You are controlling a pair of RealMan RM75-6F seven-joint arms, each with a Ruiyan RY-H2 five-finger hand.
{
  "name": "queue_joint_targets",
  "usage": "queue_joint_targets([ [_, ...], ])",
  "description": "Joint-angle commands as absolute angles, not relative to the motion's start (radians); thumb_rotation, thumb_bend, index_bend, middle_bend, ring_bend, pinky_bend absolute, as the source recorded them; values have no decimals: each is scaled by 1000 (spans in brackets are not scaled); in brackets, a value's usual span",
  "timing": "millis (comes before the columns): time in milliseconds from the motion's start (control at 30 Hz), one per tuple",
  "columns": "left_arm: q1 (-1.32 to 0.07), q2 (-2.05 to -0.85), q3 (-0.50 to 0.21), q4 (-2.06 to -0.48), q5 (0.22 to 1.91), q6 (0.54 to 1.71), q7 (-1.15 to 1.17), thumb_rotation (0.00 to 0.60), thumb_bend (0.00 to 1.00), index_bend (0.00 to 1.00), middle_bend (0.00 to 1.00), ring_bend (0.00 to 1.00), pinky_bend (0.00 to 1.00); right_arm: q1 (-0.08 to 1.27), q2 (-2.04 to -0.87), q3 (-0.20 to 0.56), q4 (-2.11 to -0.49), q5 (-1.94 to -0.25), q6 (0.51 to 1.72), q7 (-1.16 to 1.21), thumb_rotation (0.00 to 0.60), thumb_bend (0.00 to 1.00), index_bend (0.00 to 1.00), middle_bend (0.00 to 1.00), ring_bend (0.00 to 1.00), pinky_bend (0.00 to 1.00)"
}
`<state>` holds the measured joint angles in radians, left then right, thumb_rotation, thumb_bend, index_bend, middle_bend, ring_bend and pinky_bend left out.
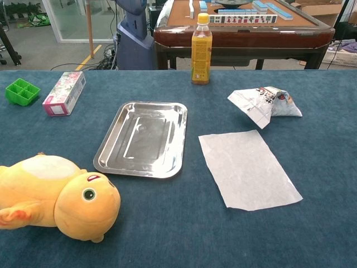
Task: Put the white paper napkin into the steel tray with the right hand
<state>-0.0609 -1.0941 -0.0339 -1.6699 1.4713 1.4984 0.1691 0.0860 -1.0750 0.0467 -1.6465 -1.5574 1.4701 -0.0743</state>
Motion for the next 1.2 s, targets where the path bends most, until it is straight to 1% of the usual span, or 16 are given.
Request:
queue_joint_targets([
  [33, -62, -1093, -34, -1671, 1470, 1496, 169, 600, 222, 150, 21, 77, 33, 96, -1078, 44, -1636, -1583, 1471, -66, 600, 231, 246, 357, 253, 220],
  [233, -57, -1089, -31, -1675, 1478, 1505, 163, 600, 222, 150, 21, 76, 33, 135, -1083, 26, -1610, -1684, 1464, -56, 600, 230, 246, 354, 253, 220],
  [400, -52, -1087, -29, -1681, 1488, 1517, 159, 600, 222, 150, 21, 77, 32, 200, -1087, 1, -1587, -1792, 1411, -66, 600, 227, 250, 341, 258, 220],
  [500, -48, -1084, -25, -1685, 1494, 1522, 157, 600, 221, 150, 21, 77, 33, 242, -1096, -9, -1573, -1832, 1364, -78, 600, 205, 286, 337, 255, 220],
  [600, -42, -1081, -22, -1688, 1496, 1528, 156, 600, 222, 150, 21, 76, 33, 273, -1110, -13, -1554, -1850, 1327, -93, 600, 199, 357, 337, 248, 220],
  [700, -39, -1079, -22, -1690, 1494, 1532, 154, 600, 222, 150, 21, 76, 33, 288, -1124, -13, -1537, -1860, 1315, -106, 600, 161, 382, 336, 240, 220],
  [800, -33, -1075, -20, -1692, 1490, 1535, 155, 600, 221, 150, 21, 77, 33, 333, -1177, -17, -1502, -1875, 1258, -112, 600, 119, 389, 337, 240, 220],
  [967, -30, -1072, -17, -1696, 1488, 1533, 159, 600, 222, 150, 21, 76, 33, 368, -1241, -24, -1455, -1865, 1212, -105, 600, 110, 389, 337, 237, 220],
  [1200, -30, -1074, -17, -1698, 1482, 1524, 163, 600, 222, 150, 21, 77, 33, 407, -1302, -38, -1351, -1886, 1212, -78, 600, 101, 389, 336, 229, 220],
])
